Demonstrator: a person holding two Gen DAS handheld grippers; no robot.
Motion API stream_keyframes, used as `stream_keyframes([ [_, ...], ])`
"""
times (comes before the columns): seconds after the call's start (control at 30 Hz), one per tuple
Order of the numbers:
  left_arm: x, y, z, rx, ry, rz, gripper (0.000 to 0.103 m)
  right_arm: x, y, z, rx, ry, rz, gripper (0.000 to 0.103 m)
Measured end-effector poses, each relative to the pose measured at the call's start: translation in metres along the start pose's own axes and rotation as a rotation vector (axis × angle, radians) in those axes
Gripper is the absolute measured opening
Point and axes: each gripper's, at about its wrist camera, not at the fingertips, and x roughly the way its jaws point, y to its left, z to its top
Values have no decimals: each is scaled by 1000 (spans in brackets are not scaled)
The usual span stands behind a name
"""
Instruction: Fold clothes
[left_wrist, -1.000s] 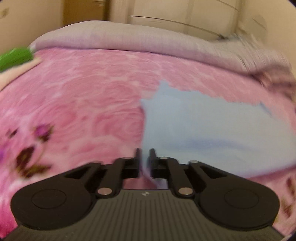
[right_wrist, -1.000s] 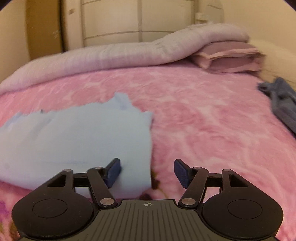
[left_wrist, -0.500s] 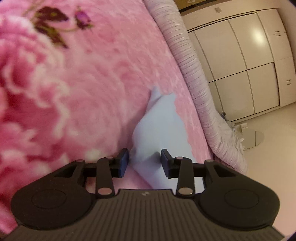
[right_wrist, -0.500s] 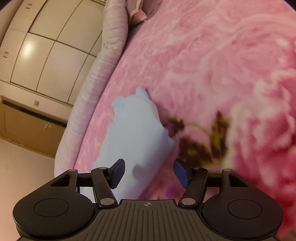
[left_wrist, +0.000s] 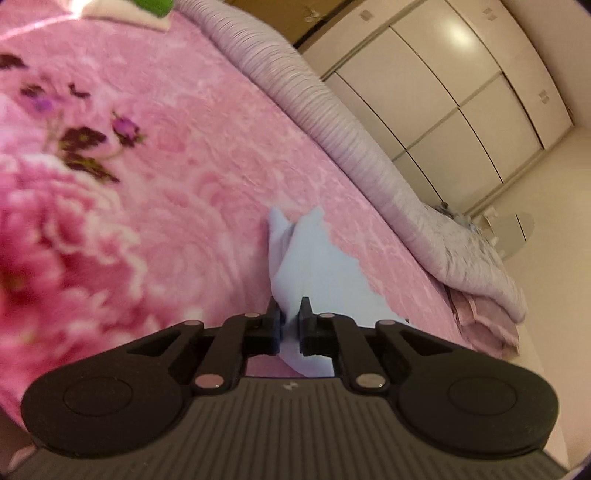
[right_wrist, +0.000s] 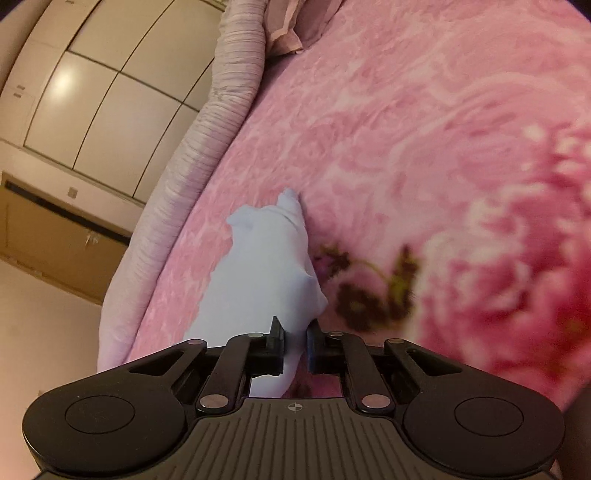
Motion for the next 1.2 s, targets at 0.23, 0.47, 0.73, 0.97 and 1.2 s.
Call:
stream_keyframes([
  [0.23,-20,20,-16,48,95,93,12,-26,-10,-18,-180,44,-108,20],
  [0.47,-23,-29,29,373,26,137,34,-36,46,-5,-604,-80,-209,31],
  [0.73,100,-54,75,356,198,38,36,65,88,43,-745,96,-93,32],
  [0.97,169,-40,85,291,285,68,32,147,88,70,-728,198,-82,32],
  [1.2,164,-42,85,340,195,-43,7,144,83,92,-688,134,27,5],
])
